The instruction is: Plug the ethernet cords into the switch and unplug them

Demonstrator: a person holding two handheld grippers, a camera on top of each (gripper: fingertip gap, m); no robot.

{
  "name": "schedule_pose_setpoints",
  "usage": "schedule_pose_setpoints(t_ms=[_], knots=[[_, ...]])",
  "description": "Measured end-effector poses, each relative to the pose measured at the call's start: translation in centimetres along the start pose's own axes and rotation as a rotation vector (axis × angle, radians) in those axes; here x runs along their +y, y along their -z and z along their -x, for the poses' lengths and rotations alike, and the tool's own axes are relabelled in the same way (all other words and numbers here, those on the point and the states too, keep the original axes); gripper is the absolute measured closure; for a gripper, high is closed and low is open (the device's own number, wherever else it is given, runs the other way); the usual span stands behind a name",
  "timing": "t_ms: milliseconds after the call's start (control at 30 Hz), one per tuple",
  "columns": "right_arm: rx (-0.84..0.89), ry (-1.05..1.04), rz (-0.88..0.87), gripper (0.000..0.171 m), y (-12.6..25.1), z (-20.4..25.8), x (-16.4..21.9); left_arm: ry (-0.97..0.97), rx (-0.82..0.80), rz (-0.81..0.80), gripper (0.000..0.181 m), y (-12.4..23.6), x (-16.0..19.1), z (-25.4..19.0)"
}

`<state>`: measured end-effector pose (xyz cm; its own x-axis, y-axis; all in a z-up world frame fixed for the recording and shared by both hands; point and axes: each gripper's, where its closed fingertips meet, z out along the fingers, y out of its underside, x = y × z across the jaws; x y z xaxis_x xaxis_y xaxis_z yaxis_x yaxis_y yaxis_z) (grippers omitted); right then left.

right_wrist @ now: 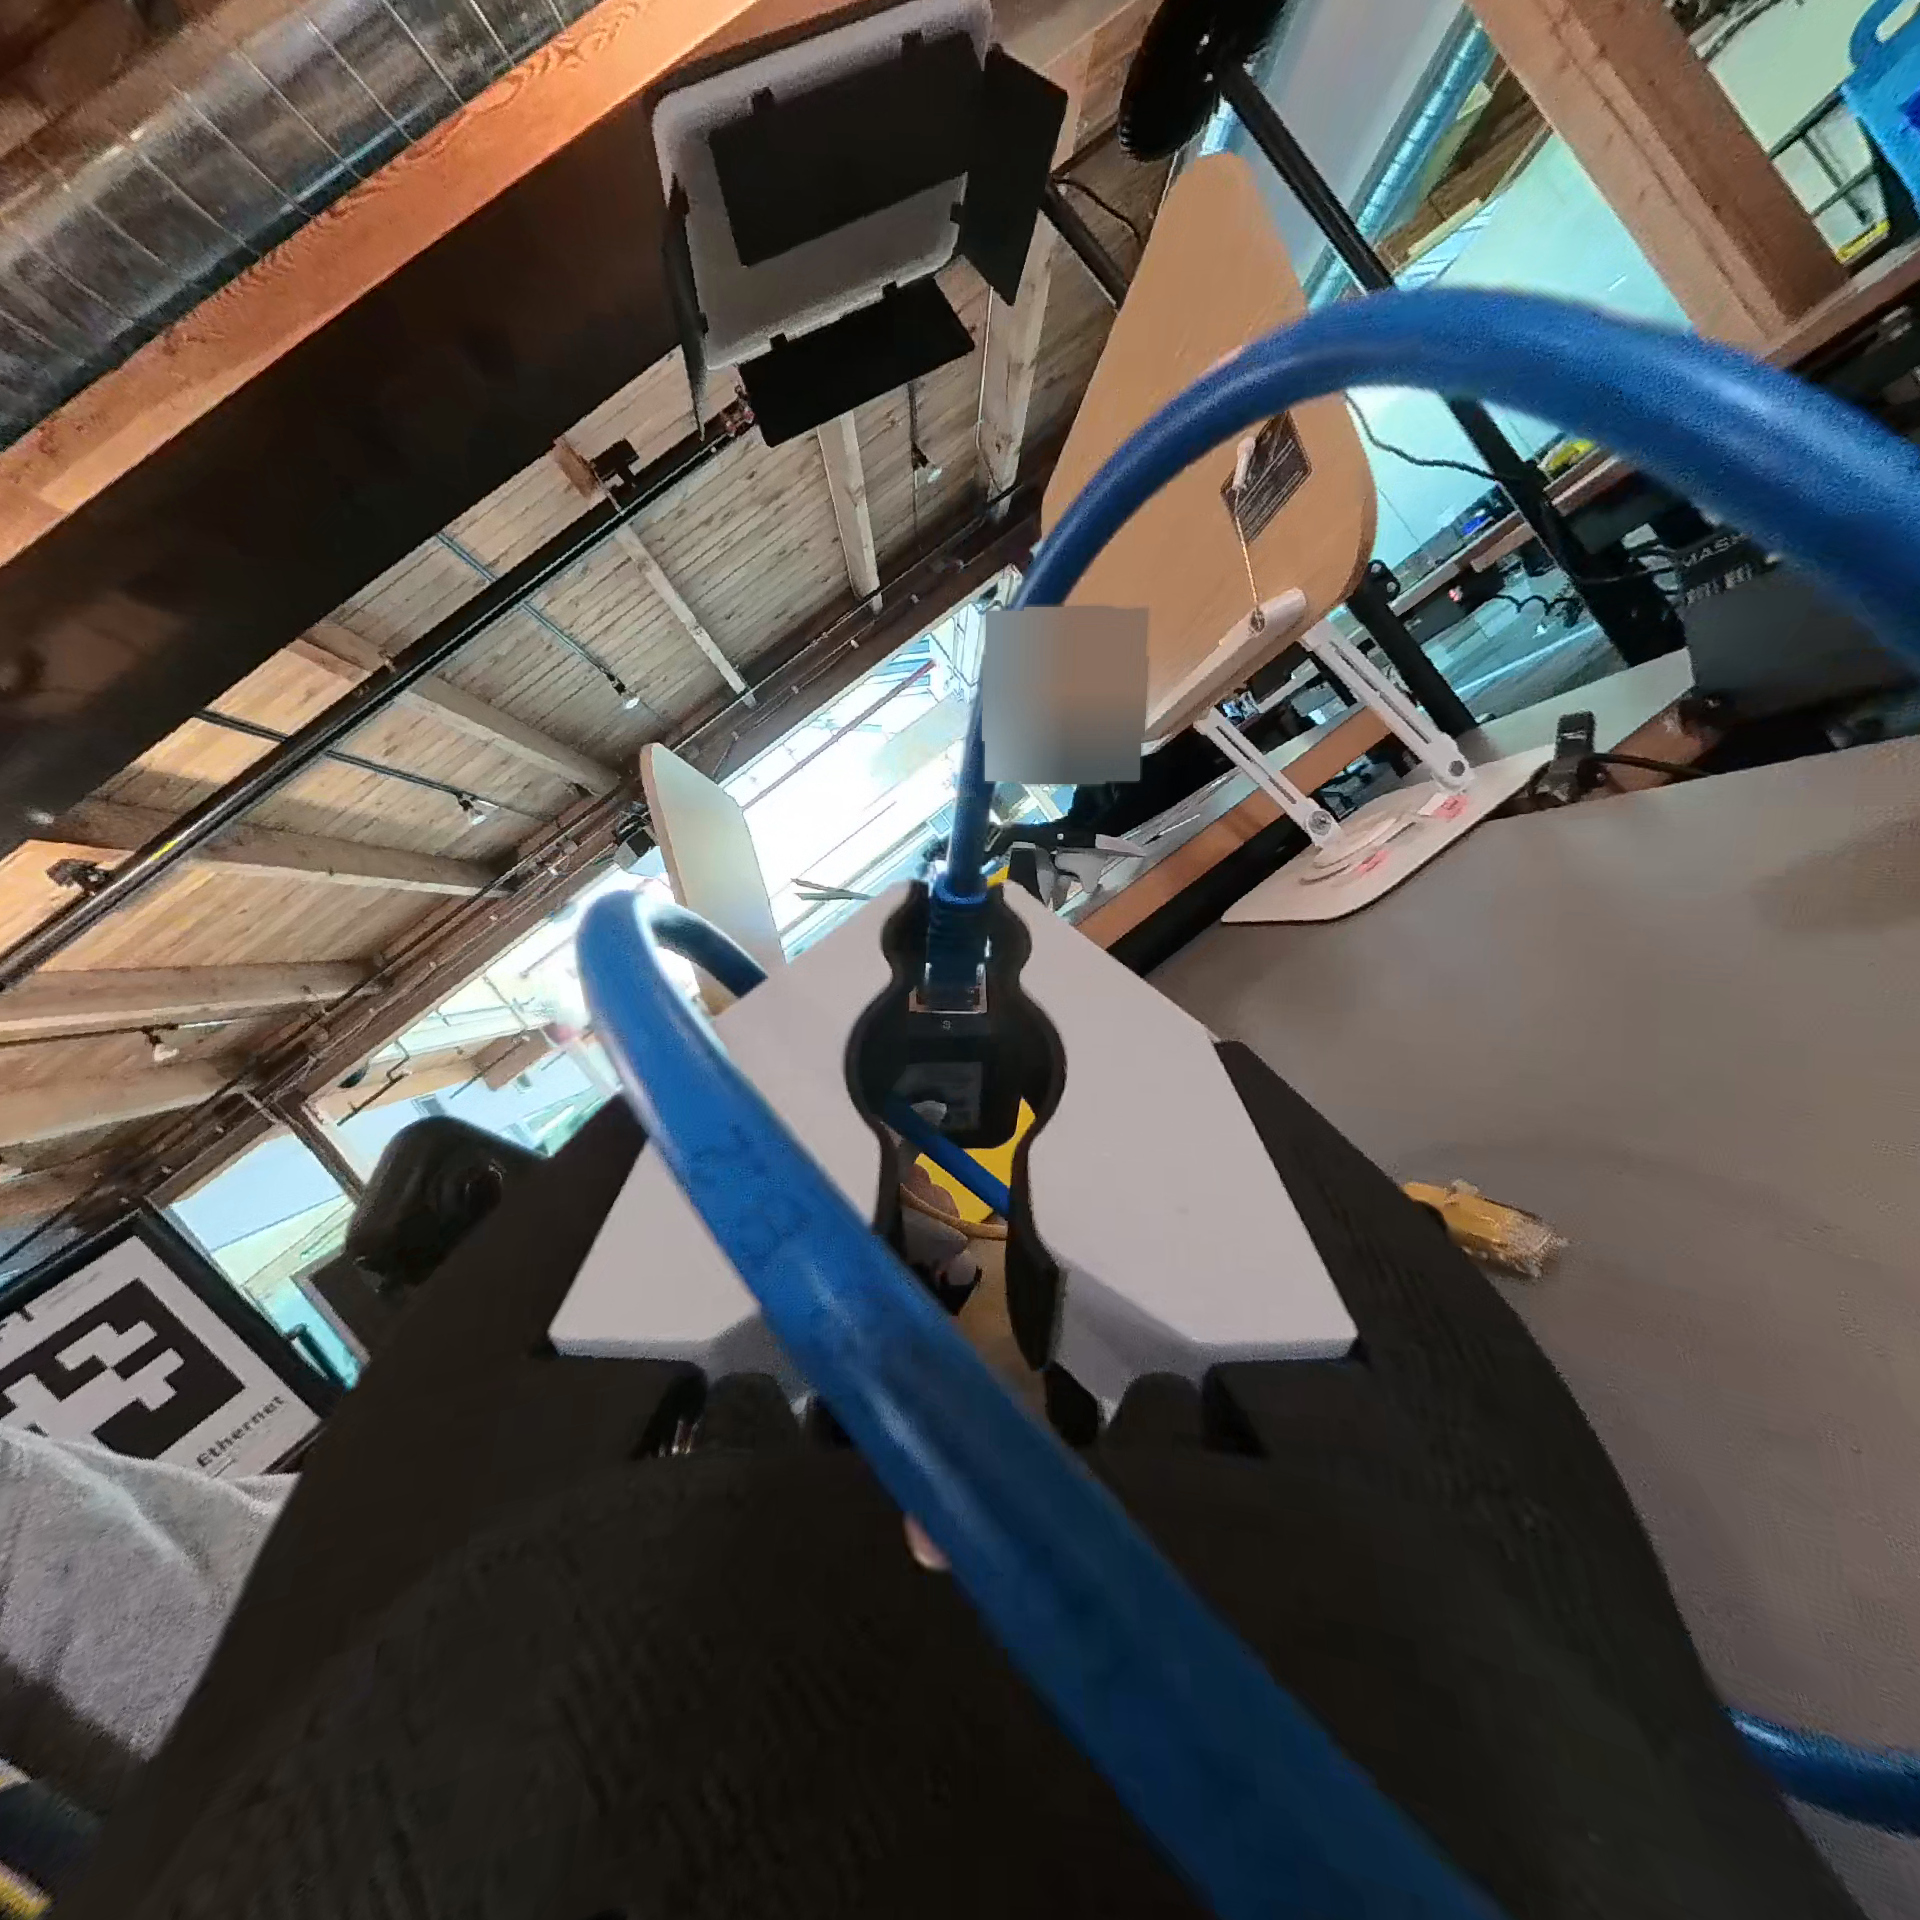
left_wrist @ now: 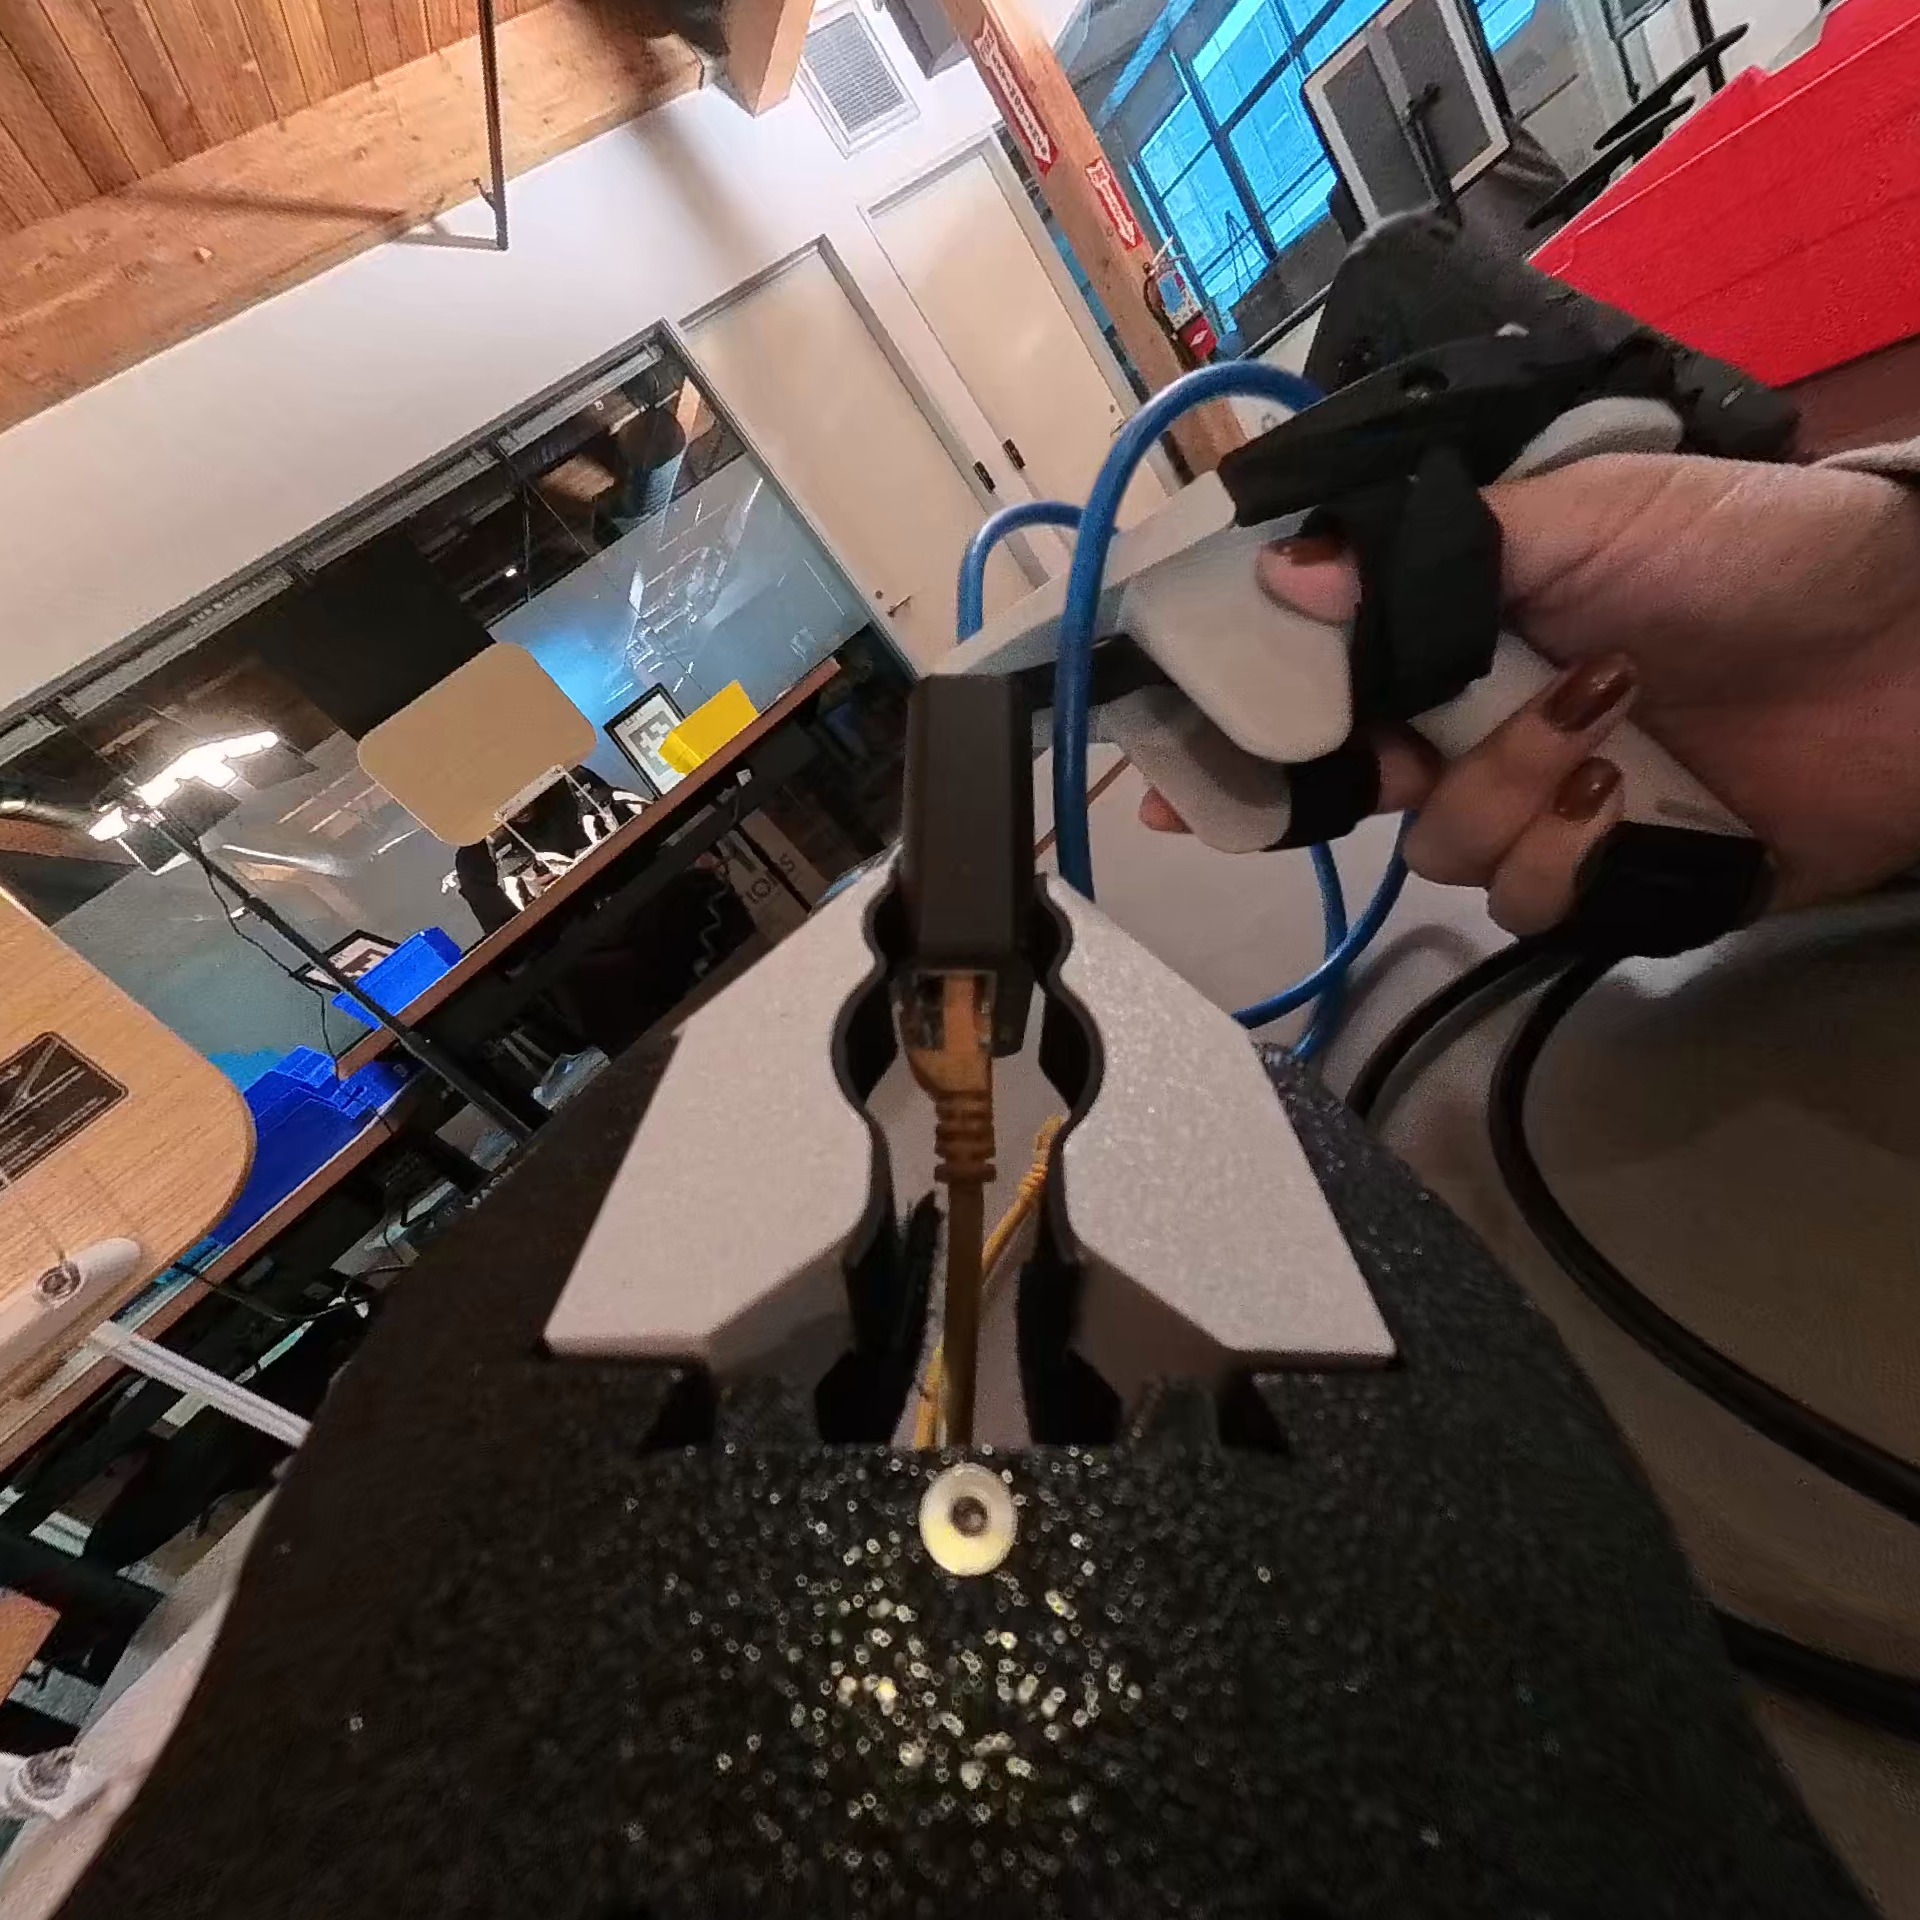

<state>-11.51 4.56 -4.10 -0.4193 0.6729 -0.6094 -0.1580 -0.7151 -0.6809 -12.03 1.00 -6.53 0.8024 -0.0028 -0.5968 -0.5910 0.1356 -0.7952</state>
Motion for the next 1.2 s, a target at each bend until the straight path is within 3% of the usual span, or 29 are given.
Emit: schedule_pose_setpoints(t_ms=[33, 667, 800, 867, 967, 1000, 1200], knots=[[0.0, -0.002, 0.003, 0.161, 0.0, 0.0, 0.0, 0.008, 0.003, -0.001, 0.16, 0.0, 0.0, 0.0], [-0.003, -0.306, -0.075, 0.16, 0.1, -0.9, 1.0, 0.057, 0.04, -0.007, 0.16, -0.9, -0.1, -0.4], [-0.002, -0.26, -0.032, 0.161, 0.0, -1.2, 0.8, 0.045, 0.026, 0.013, 0.16, -1.2, 0.3, -0.3], [-0.005, -0.196, 0.012, 0.161, -0.1, -1.2, 0.4, 0.029, 0.003, 0.013, 0.16, -1.5, 0.3, 0.0], [0.029, -0.095, 0.133, 0.125, -0.2, -1.5, 0.7, 0.003, -0.09, 0.034, 0.16, -1.7, 0.8, 1.4], [0.058, -0.078, 0.172, 0.12, 0.0, -1.9, 0.7, 0.012, -0.127, 0.042, 0.16, -1.5, 1.1, 2.2], [0.006, -0.088, 0.547, 0.119, 2.7, -0.3, 2.6, 0.134, -0.321, 0.057, 0.16, 0.2, 2.7, 6.7]])
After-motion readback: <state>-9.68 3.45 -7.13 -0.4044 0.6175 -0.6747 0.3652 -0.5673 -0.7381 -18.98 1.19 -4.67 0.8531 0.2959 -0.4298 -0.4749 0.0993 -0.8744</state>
